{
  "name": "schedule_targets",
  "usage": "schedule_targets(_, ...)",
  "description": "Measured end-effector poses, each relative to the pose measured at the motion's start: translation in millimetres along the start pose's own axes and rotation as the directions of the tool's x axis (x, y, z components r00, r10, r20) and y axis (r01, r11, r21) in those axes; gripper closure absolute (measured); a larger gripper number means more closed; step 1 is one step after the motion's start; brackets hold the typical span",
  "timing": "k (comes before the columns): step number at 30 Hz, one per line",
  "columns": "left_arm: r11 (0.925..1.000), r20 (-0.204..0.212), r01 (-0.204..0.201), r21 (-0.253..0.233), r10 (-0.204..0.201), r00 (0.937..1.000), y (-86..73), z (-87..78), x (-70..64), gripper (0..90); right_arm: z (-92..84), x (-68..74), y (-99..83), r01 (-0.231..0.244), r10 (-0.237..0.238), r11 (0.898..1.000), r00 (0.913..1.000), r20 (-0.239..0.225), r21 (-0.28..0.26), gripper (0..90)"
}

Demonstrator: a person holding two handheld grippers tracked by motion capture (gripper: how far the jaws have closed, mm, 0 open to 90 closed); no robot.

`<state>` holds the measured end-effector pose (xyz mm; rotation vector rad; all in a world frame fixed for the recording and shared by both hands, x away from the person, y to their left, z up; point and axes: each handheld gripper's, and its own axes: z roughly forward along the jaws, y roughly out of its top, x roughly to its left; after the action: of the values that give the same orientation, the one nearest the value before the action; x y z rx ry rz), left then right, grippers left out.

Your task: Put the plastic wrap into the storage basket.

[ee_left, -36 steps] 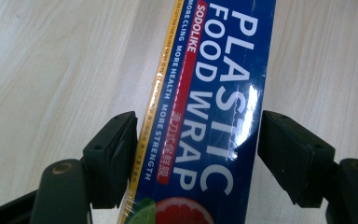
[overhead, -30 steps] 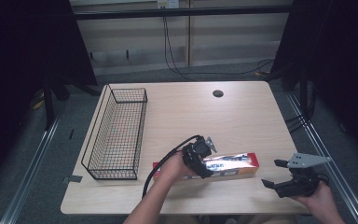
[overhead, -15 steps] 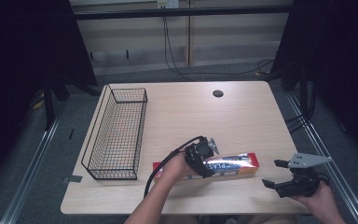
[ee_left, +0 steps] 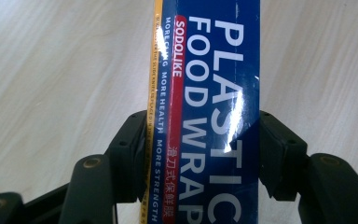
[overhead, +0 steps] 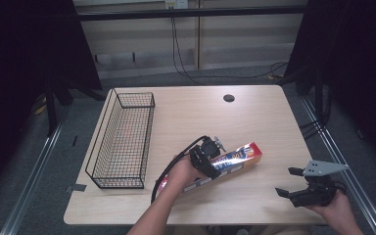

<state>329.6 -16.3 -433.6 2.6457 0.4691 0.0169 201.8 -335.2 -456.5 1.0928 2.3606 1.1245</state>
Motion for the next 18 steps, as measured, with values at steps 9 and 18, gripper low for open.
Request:
schedule_targets(9, 0.9984, -0.035, 0.055, -0.013, -0.055, 0.9979, 5.6, -20.9, 9.3, 42.9, -0.7, 0.5, 0.7, 0.002, -0.002, 1.000, 1.0000, 0.000, -0.009, 10.5)
schedule_targets(18, 0.9942, -0.050, 0.105, -0.024, -0.106, 0.9931, 4.6, -37.0, 20.0, 42.9, -0.3, 1.5, 1.5, -0.002, 0.002, 1.000, 1.0000, 0.006, -0.006, 7.5)
